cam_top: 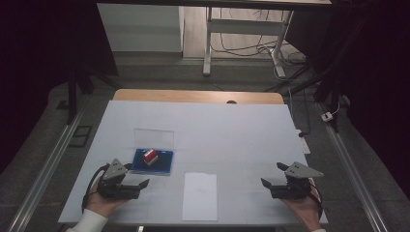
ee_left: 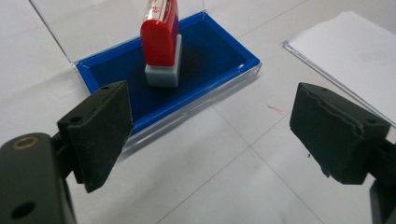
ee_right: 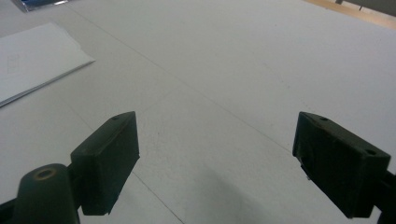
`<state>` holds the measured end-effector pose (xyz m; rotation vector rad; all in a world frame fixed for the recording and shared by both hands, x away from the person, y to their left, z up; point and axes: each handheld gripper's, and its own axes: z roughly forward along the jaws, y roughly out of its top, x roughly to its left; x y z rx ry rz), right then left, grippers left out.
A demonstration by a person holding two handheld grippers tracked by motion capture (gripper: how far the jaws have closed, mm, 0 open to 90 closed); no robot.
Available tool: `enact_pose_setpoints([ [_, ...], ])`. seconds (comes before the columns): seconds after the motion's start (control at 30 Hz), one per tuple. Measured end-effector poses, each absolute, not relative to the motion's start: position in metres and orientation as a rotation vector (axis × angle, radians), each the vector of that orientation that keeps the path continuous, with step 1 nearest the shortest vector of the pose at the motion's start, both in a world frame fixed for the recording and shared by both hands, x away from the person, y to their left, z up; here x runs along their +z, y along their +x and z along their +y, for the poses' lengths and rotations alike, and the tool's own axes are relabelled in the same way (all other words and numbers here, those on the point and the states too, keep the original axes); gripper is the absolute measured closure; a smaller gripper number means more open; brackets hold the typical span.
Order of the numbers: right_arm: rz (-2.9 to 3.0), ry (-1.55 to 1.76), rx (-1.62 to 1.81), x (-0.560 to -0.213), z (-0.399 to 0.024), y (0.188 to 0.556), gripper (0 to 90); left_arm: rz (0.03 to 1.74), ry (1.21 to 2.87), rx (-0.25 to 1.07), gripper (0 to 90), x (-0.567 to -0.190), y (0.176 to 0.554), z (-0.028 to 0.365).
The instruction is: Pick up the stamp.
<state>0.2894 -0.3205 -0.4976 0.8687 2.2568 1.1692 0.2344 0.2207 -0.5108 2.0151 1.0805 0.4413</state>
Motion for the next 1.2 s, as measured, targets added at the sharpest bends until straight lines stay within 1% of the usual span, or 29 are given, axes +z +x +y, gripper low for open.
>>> enact_pose_setpoints([
  [0.1, 2.244, 0.835, 1.195, -0.496, -0.320, 0.290, 17.0, 1.072, 2.014, 0.438, 13.4, -0.509, 0.233, 0.221],
  [0.23, 2.243, 0.831, 1.186, -0.497, -0.321, 0.289, 18.4, 1.070, 2.015, 0.425, 13.9, -0.510, 0.233, 0.221],
  [0.7, 2.251, 0.826, 1.187, -0.494, -0.321, 0.289, 20.8, 1.074, 2.015, 0.446, 15.4, -0.509, 0.232, 0.225],
  [1.2, 2.252, 0.825, 1.181, -0.495, -0.319, 0.286, 22.5, 1.060, 2.025, 0.474, 17.3, -0.496, 0.238, 0.227],
])
